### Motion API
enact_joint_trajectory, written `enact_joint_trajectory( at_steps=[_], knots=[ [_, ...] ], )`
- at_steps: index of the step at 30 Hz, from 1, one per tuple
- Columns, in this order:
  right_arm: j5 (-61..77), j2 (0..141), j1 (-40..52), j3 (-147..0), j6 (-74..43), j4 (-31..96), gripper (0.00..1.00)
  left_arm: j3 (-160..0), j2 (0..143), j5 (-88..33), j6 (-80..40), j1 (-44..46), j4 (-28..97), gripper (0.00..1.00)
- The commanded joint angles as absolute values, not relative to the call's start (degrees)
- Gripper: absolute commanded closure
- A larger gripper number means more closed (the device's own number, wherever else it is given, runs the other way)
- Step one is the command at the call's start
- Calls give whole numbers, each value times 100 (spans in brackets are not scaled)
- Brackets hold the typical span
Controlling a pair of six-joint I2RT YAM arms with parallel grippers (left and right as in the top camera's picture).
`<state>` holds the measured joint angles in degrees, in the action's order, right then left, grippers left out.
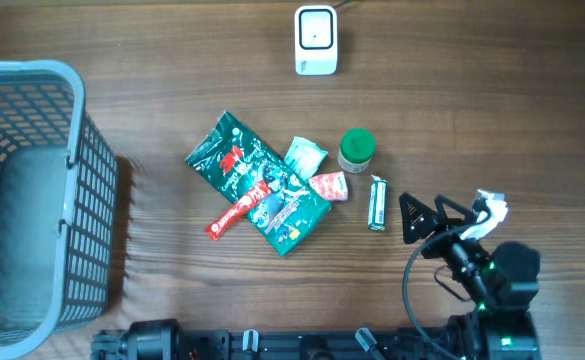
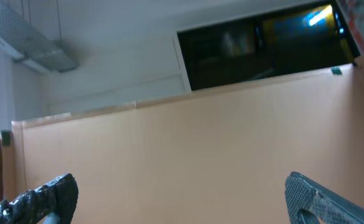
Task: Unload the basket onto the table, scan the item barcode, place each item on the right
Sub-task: 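Retract the left gripper to rest and move the right arm toward the items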
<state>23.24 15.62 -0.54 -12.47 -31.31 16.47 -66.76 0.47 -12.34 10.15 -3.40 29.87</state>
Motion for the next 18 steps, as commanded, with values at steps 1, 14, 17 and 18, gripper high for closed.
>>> enact_joint_trajectory(
  at_steps=[1, 14, 17, 18],
  knots=[
    [1968, 2563, -62, -2244, -2499, 2093, 0, -6589, 27, -969, 1007, -397, 2860, 0],
    [2971, 6436, -62, -2550, -2976, 1131, 0, -4733, 49, -523, 357, -397, 2871, 0],
    [2971, 6853, -62, -2550, -2845, 965, 0, -3745, 49, -1009, 357, -397, 2565, 0],
    [2974, 6945, -62, -2550, -2842, 917, 0, -3463, 49, -1096, 357, -397, 2508, 0]
  ],
)
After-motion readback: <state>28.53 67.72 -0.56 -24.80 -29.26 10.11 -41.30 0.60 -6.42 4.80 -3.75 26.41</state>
